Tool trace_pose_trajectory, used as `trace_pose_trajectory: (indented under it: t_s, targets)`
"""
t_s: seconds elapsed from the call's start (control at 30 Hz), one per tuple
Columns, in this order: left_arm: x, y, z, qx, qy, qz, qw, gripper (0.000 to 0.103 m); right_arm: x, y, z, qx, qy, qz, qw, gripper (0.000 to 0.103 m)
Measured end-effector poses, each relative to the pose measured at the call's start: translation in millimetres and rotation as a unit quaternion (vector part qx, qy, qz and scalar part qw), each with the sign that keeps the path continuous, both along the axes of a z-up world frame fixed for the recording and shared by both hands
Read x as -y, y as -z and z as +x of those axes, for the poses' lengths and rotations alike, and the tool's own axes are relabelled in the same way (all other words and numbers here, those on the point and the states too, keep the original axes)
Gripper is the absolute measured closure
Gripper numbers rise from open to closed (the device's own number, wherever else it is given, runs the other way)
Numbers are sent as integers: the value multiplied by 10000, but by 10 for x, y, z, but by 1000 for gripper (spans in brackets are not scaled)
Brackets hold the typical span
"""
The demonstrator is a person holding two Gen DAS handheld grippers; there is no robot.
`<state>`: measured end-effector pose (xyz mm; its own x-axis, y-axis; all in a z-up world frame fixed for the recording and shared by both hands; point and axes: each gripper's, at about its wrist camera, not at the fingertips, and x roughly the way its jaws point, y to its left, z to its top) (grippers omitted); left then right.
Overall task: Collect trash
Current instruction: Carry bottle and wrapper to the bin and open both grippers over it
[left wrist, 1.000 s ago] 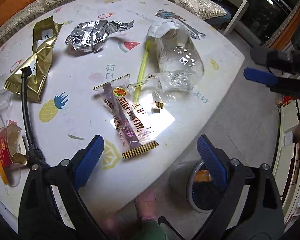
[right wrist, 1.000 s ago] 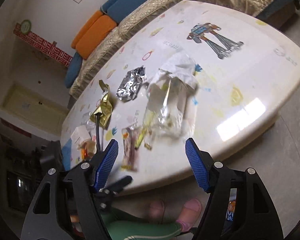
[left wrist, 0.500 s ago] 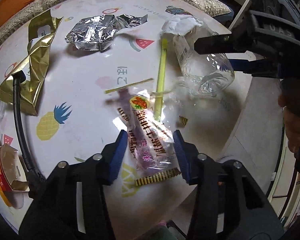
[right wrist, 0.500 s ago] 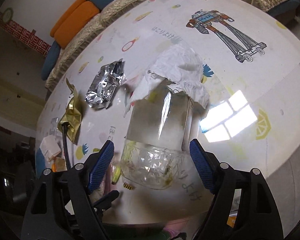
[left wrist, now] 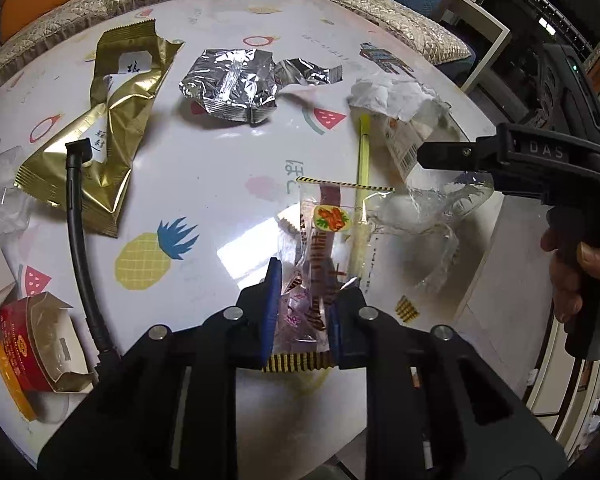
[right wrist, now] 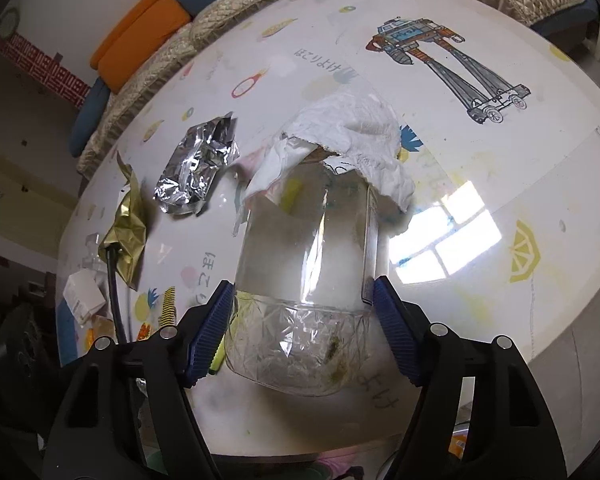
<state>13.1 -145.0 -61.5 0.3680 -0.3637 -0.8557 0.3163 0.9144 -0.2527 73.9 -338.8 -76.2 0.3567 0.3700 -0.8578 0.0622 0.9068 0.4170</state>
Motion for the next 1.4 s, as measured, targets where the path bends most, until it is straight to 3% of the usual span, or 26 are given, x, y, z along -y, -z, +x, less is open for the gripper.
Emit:
trace_pose_trajectory:
  t_s: [0.33, 0.77, 1.13, 1.4]
  targets:
    - [-16, -350, -161, 215, -34, -132, 9997, 85, 119, -215, -307, 103, -14, 385, 9992, 33]
    - [326, -470, -451, 252, 273, -150, 9992, 85, 612, -298, -1036, 125, 416, 1083, 9932, 34]
    - [1008, -212, -901, -32, 905, -83, 9959, 85, 1100, -170, -1673, 115, 934, 1778, 9796, 34]
    - [1504, -67, -1332, -159, 1511, -25, 9884, 85, 1515, -13, -2450, -52, 1282, 1775, 9757, 34]
